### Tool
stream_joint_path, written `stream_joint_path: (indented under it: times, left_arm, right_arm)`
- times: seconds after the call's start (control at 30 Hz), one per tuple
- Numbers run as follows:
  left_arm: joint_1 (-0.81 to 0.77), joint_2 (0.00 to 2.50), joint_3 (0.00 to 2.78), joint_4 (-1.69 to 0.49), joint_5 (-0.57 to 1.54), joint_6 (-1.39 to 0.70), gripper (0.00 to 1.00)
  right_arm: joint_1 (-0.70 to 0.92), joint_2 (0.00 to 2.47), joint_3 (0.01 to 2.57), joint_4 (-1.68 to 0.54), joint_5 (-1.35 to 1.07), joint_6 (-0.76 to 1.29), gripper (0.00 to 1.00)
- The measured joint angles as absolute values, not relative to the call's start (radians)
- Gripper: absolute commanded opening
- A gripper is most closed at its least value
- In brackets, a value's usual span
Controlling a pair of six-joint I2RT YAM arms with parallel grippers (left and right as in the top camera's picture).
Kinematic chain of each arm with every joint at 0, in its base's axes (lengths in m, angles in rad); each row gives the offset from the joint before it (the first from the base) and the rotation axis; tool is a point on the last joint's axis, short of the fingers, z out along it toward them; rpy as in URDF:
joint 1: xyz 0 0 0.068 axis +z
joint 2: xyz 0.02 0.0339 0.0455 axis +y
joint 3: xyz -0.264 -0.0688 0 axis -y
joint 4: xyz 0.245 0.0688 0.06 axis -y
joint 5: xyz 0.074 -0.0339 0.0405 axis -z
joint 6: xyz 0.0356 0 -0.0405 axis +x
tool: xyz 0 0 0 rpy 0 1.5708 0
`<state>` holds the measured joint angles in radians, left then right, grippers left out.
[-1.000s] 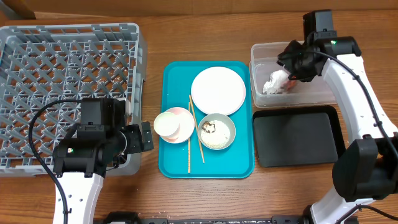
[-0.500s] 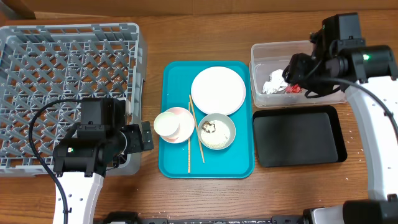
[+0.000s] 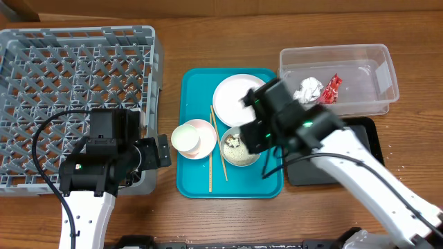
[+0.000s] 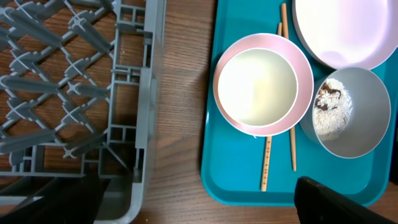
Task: Sort waste into correct bins and load items into the dishwasher
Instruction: 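Grasp the rim of the grey rice bowl with the right gripper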
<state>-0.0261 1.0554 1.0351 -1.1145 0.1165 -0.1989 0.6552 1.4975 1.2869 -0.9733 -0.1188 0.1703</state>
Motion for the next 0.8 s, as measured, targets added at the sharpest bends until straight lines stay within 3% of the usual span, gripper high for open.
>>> stream_joint_path:
  times: [0.33, 0.53, 0.73, 0.8]
  left_arm:
    - [-0.027, 1.055, 1.035, -1.115, 0.117, -0.199, 1.0]
    - [-0.027, 1.055, 1.035, -1.114, 0.117, -0.199, 1.0]
    - [-0.027, 1.055, 1.035, -1.114, 0.117, -0.199, 1.0]
    - [-0.027, 1.055, 1.035, -1.114, 0.117, -0.199, 1.0]
  right_arm:
    - [0.788, 1.706, 1.22, -0.805, -0.12, 0.156, 0.52]
    - [0.84, 1.797, 1.219, -0.768, -0.128, 0.162, 0.35]
    - [0.842, 1.826, 1.215, -0.756, -0.127, 0.168, 0.31]
    - [0.842, 1.826, 1.215, -0.748, -0.127, 0.172, 0.24]
